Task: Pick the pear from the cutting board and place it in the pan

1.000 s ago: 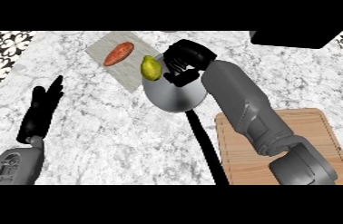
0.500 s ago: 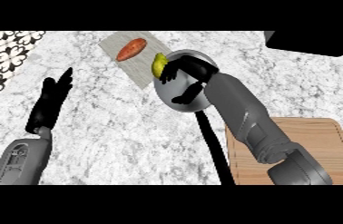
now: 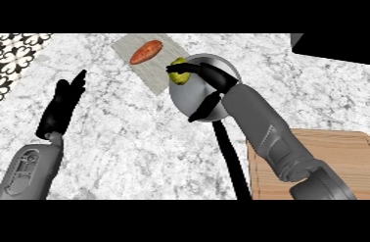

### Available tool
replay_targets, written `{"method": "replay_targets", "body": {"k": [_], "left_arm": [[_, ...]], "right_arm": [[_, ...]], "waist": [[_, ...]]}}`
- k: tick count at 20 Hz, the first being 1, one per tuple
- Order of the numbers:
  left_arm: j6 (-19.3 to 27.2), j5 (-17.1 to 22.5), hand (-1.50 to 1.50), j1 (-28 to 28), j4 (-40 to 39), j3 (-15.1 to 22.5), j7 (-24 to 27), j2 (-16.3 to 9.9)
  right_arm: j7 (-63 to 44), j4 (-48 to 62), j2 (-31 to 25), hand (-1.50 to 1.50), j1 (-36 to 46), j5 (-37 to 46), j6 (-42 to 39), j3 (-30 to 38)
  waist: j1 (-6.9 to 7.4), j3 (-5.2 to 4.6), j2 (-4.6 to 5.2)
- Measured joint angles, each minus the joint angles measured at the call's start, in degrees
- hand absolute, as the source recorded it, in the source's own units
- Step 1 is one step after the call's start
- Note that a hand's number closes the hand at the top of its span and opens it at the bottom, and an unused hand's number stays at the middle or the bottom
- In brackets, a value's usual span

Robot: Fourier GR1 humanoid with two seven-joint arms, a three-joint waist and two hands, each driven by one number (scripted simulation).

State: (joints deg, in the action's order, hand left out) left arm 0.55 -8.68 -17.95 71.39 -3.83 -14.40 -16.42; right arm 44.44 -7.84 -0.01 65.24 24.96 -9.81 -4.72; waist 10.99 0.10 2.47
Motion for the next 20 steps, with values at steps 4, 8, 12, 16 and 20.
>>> {"method": "replay_targets", "body": {"k": [4,8,12,16,20], "left_arm": [[0.02,0.05,0.00,-0.08,-0.42,-0.37,0.24,-0.19],[0.21,0.29,0.00,0.99,-0.49,-1.30,0.62,-0.73],[0.70,0.54,0.00,2.12,-0.13,-2.45,0.66,-1.35],[1.12,0.66,0.00,3.21,0.60,-3.03,1.03,-1.48],[1.00,0.84,0.00,3.43,0.52,-3.36,1.33,-1.62]], "right_arm": [[0.39,-0.43,0.01,-1.50,0.08,-4.55,0.22,2.21],[-2.06,0.14,0.02,-1.50,2.26,-8.62,0.41,4.68],[-5.15,1.07,-1.16,-1.50,4.88,-10.96,0.35,7.28],[-6.24,1.74,-5.55,-1.50,6.15,-13.00,-2.37,9.73],[-5.96,2.17,-11.11,-1.50,6.50,-14.20,-6.66,11.25]], "waist": [[-0.41,0.00,-0.17],[-1.60,-0.02,-0.41],[-3.73,-0.05,-0.49],[-4.68,-0.03,-0.34],[-5.02,0.00,0.03]]}}
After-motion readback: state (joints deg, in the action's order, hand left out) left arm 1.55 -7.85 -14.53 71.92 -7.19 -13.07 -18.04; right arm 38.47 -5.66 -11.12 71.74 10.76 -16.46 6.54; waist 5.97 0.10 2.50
